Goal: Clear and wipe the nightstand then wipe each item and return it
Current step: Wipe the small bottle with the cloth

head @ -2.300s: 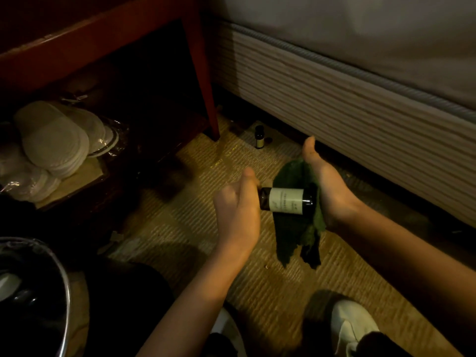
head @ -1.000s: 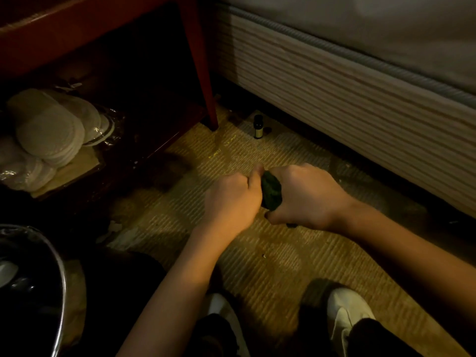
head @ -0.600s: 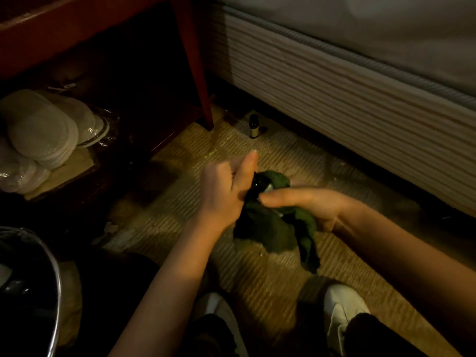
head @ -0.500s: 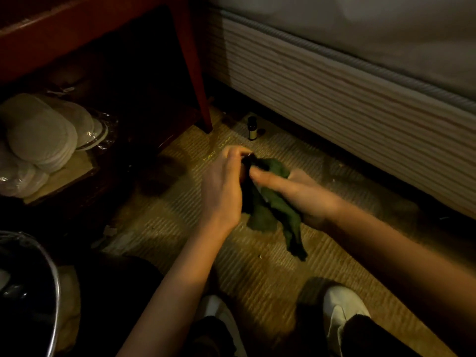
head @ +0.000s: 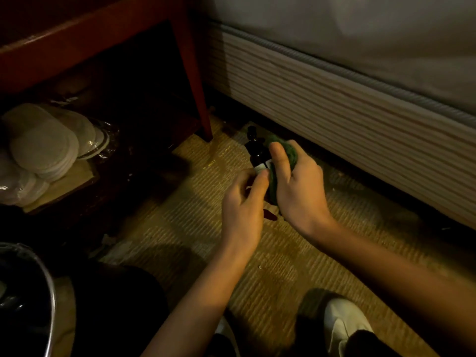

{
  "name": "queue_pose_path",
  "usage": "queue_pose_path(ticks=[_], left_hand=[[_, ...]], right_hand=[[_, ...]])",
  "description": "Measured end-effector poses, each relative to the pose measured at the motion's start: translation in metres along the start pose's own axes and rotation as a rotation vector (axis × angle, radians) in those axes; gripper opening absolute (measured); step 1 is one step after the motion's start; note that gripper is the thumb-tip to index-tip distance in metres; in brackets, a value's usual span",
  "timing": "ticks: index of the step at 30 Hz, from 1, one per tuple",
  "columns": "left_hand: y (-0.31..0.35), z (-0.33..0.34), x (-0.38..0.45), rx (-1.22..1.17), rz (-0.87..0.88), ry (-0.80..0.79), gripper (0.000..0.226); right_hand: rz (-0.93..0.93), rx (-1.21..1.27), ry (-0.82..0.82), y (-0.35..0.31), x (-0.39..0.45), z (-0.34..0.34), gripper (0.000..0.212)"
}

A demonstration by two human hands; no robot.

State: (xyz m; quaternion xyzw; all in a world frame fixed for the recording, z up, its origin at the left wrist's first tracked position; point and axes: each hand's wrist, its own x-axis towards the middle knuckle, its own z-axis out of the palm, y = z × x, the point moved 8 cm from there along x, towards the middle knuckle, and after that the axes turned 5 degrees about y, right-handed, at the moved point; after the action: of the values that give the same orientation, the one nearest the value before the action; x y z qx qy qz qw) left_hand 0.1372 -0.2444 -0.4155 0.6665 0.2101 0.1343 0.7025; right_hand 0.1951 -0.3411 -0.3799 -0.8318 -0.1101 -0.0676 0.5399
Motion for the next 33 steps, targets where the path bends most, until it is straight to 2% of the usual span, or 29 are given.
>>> queue_pose_path(ticks=[4, 9, 12, 14, 16, 19, 21, 24, 26, 27, 28, 31, 33], left_hand=[[-0.003, 0.001, 0.006, -0.130, -0.116, -0.027, 0.029], [-0.010, -0.009, 0.010, -0.167, -0.204, -0.035, 0.034], [-0.015, -0.021, 0.014, -0.101, -0.256, 0.013, 0.034], [-0.013, -0.026, 0.018, 0.029, -0.232, 0.057, 0.040], [-0.004, -0.030, 0.021, 0.146, -0.149, 0.121, 0.043], [0.020, -0.038, 0.022, 0.367, 0.050, 0.208, 0.044], [0.038, -0.043, 0.021, 0.595, 0.276, 0.263, 0.051], [0.071, -0.041, 0.022, 1.005, 0.713, 0.324, 0.050], [0.087, -0.045, 0.029, 1.100, 0.817, 0.394, 0.047], [0.094, -0.048, 0.036, 1.061, 0.774, 0.421, 0.046], [0.098, -0.052, 0.047, 0.957, 0.657, 0.427, 0.046], [0.091, -0.057, 0.084, 0.449, 0.228, 0.314, 0.049], [0.098, -0.058, 0.098, 0.319, 0.113, 0.250, 0.051]], right_hand=[[-0.031, 0.017, 0.039, -0.001, 0.004, -0.001, 0.028], [0.078, 0.276, 0.176, 0.011, 0.020, -0.021, 0.025], [-0.028, 0.256, 0.054, -0.002, 0.021, -0.017, 0.022], [-0.224, 0.062, -0.058, -0.016, 0.015, -0.005, 0.047], [-0.396, -0.211, -0.195, -0.025, 0.005, 0.017, 0.061], [-0.402, -0.237, -0.276, -0.037, 0.004, 0.034, 0.050], [-0.341, -0.224, -0.312, -0.045, 0.014, 0.040, 0.047], [-0.127, -0.267, -0.490, -0.046, 0.040, 0.055, 0.046], [-0.016, -0.219, -0.562, -0.053, 0.058, 0.059, 0.047], [-0.024, -0.185, -0.562, -0.062, 0.067, 0.059, 0.048], [-0.087, -0.174, -0.538, -0.074, 0.077, 0.059, 0.049], [-0.297, -0.124, -0.365, -0.108, 0.097, 0.050, 0.049], [-0.311, 0.039, -0.319, -0.117, 0.106, 0.045, 0.047]])
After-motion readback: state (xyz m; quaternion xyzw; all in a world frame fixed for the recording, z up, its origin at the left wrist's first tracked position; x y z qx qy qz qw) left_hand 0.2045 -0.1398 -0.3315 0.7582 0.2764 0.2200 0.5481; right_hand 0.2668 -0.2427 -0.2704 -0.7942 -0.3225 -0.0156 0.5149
